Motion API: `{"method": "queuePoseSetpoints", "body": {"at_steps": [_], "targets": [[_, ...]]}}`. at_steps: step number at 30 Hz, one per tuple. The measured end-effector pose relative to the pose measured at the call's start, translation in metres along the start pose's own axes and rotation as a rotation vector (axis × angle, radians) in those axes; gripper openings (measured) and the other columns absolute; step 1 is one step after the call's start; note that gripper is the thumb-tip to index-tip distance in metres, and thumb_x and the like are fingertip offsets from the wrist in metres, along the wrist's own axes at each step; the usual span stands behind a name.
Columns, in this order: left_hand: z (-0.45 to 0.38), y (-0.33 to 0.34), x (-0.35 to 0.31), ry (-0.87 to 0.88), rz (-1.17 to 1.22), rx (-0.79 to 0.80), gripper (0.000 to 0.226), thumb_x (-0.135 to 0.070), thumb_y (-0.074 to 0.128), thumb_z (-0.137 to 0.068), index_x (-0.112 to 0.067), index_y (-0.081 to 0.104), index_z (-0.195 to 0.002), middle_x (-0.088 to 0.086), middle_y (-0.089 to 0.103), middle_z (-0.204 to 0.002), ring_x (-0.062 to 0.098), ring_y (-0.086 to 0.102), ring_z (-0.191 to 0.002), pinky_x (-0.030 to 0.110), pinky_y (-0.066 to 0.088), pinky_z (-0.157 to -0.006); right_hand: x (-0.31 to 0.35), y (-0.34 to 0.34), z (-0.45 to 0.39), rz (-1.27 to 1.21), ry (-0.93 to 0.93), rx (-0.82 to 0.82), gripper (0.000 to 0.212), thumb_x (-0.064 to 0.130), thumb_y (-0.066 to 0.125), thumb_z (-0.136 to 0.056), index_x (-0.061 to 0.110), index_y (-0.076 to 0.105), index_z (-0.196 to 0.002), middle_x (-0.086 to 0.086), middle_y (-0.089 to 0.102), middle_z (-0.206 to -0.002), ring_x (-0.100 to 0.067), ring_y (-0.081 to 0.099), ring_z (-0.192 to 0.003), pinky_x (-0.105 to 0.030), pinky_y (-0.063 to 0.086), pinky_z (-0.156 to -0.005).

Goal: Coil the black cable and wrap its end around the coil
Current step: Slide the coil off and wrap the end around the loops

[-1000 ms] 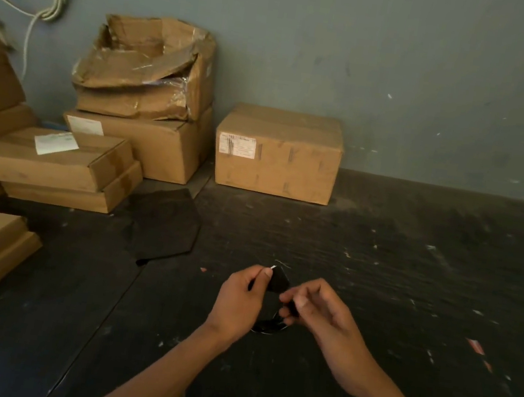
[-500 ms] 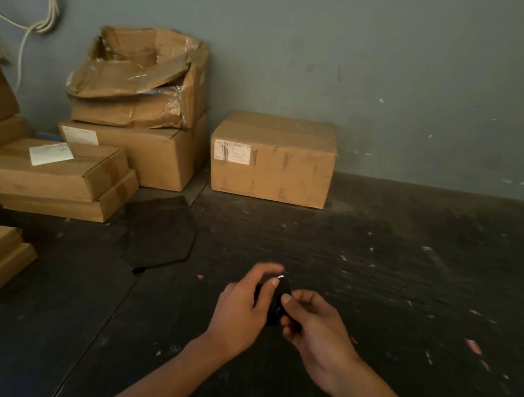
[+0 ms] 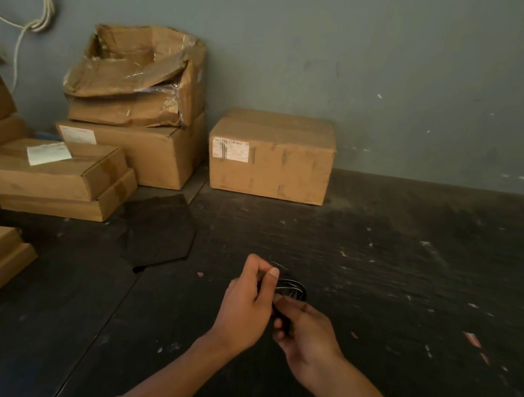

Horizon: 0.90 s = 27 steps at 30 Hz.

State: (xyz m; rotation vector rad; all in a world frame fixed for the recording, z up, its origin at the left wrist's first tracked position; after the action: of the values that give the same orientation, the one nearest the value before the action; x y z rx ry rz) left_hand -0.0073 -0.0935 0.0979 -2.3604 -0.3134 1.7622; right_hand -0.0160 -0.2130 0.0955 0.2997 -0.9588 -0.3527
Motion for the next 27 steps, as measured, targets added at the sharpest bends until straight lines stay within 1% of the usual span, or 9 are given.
{"method": "queuePoseSetpoints", "body": {"at_steps": [2, 6, 11, 13, 15, 17, 18, 23, 27], "targets": [[0.003, 0.003, 0.002, -0.042, 0.049, 0.027, 0.006, -0.02, 0.045, -0.101, -0.017, 0.049, -0.097, 0.003, 0.064, -0.07, 0.011, 0.065, -0.06, 0.028, 0.056, -0.057, 0.002, 0.004, 0.0, -0.079, -0.008, -0.008, 0.016, 0.006, 0.063, -0.089, 0.004, 0.068, -0.103, -0.011, 0.071, -0.084, -0.015, 0.057, -0.064, -0.03, 0.051, -0.065], [0.006, 0.003, 0.005, -0.07, 0.083, 0.009, 0.005, -0.019, 0.044, -0.101, -0.018, 0.049, -0.098, 0.005, 0.066, -0.077, 0.015, 0.067, -0.068, 0.044, 0.061, -0.065, 0.003, 0.008, 0.0, -0.204, -0.008, 0.025, 0.017, 0.003, 0.06, -0.089, 0.003, 0.069, -0.103, -0.01, 0.072, -0.081, -0.014, 0.058, -0.063, -0.027, 0.05, -0.065], [0.006, 0.003, 0.005, -0.176, 0.162, -0.006, 0.012, -0.019, 0.044, -0.101, -0.018, 0.041, -0.112, 0.005, 0.065, -0.085, 0.01, 0.067, -0.071, 0.043, 0.061, -0.072, 0.002, 0.007, 0.002, -0.24, -0.002, 0.05, 0.015, 0.003, 0.058, -0.09, 0.005, 0.068, -0.102, -0.011, 0.071, -0.085, -0.015, 0.059, -0.065, -0.028, 0.048, -0.067], [0.004, 0.003, 0.008, -0.226, 0.161, 0.015, 0.014, -0.022, 0.044, -0.101, -0.019, 0.044, -0.115, 0.008, 0.068, -0.089, 0.012, 0.068, -0.075, 0.045, 0.061, -0.076, 0.002, 0.006, 0.001, -0.232, -0.007, 0.05, 0.016, 0.004, 0.057, -0.092, 0.005, 0.068, -0.103, -0.012, 0.07, -0.088, -0.015, 0.058, -0.066, -0.029, 0.048, -0.068], [0.002, 0.003, 0.008, -0.231, 0.118, 0.048, 0.014, -0.024, 0.043, -0.102, -0.016, 0.053, -0.107, 0.008, 0.067, -0.087, 0.009, 0.066, -0.071, 0.035, 0.06, -0.069, 0.002, 0.004, 0.0, -0.217, -0.017, 0.05, 0.017, 0.003, 0.055, -0.093, 0.006, 0.068, -0.104, -0.011, 0.068, -0.09, -0.015, 0.057, -0.068, -0.029, 0.048, -0.069], [0.002, 0.003, 0.006, -0.207, 0.085, 0.042, 0.016, -0.021, 0.043, -0.102, -0.012, 0.054, -0.096, 0.0, 0.061, -0.076, -0.002, 0.059, -0.06, 0.018, 0.051, -0.057, 0.003, 0.003, 0.0, -0.183, -0.023, 0.048, 0.017, 0.004, 0.055, -0.093, 0.006, 0.068, -0.104, -0.011, 0.067, -0.092, -0.016, 0.056, -0.07, -0.029, 0.048, -0.07], [0.001, 0.003, 0.006, -0.195, 0.066, 0.027, 0.015, -0.02, 0.044, -0.102, -0.012, 0.053, -0.093, -0.003, 0.059, -0.072, -0.004, 0.057, -0.056, 0.014, 0.048, -0.054, 0.004, 0.002, -0.001, -0.149, -0.026, 0.05, 0.016, 0.004, 0.056, -0.093, 0.005, 0.069, -0.103, -0.011, 0.068, -0.094, -0.017, 0.057, -0.072, -0.029, 0.048, -0.07], [-0.001, -0.002, 0.017, -0.188, -0.008, -0.042, 0.012, -0.02, 0.046, -0.101, -0.015, 0.054, -0.093, -0.001, 0.061, -0.075, -0.002, 0.06, -0.059, 0.014, 0.049, -0.055, 0.008, -0.005, 0.002, 0.149, -0.041, 0.099, 0.019, 0.005, 0.059, -0.092, 0.006, 0.067, -0.109, -0.013, 0.07, -0.095, -0.019, 0.062, -0.078, -0.03, 0.051, -0.069], [0.001, -0.002, 0.022, -0.163, -0.099, -0.02, 0.009, -0.019, 0.048, -0.1, -0.016, 0.054, -0.094, -0.002, 0.06, -0.077, -0.003, 0.059, -0.061, 0.013, 0.048, -0.056, 0.01, -0.009, 0.006, 0.31, -0.23, 0.013, 0.02, 0.004, 0.06, -0.092, 0.013, 0.06, -0.109, -0.012, 0.071, -0.096, -0.019, 0.065, -0.081, -0.03, 0.052, -0.071]]}}
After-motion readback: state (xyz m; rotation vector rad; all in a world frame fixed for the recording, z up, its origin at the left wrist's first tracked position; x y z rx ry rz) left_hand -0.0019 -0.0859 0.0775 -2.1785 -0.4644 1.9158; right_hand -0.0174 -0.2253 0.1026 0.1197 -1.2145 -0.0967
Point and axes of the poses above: each hand's wrist, its own z-axis away from the middle knuckle, its own y-axis out of the palm, x = y × z, the point moved 1 cm from there along -z, towards the middle knuckle
